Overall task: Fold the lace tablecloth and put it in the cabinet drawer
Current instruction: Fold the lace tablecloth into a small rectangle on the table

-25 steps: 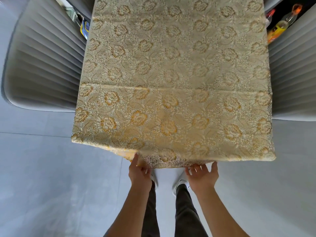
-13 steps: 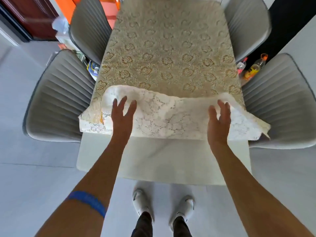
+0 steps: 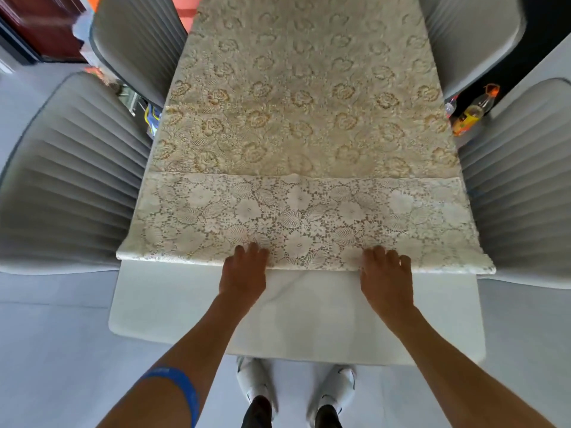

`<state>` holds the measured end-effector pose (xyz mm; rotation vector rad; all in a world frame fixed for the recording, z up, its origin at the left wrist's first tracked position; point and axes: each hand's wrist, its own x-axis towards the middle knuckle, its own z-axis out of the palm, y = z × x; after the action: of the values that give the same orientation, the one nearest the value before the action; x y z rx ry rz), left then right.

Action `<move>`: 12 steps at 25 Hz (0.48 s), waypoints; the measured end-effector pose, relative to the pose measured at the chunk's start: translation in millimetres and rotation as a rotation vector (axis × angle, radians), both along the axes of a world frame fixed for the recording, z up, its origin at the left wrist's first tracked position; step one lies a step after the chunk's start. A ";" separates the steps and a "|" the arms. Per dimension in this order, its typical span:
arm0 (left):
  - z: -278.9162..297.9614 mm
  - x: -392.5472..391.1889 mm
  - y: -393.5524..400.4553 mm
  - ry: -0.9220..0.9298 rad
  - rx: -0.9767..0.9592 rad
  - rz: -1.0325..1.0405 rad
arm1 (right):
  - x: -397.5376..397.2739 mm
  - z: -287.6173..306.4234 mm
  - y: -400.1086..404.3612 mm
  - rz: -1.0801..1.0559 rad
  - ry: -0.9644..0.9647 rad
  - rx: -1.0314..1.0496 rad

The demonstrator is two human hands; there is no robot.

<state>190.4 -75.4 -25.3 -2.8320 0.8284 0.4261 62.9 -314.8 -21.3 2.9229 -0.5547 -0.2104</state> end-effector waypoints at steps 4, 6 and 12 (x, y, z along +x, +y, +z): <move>8.6 -9.8 3.8 0.033 -0.012 -0.008 | -9.3 5.0 -1.8 -0.001 0.035 0.106; 18.2 -40.0 16.4 0.064 -0.018 -0.004 | -43.5 12.9 11.3 -0.005 0.067 0.191; 41.6 -87.4 33.2 0.461 0.171 0.094 | -101.8 33.7 31.4 -0.017 0.369 0.358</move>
<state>103.0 -42.3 16.2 -2.6520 0.6860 1.1355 -38.9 -283.4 12.4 3.0924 -0.5255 -0.9152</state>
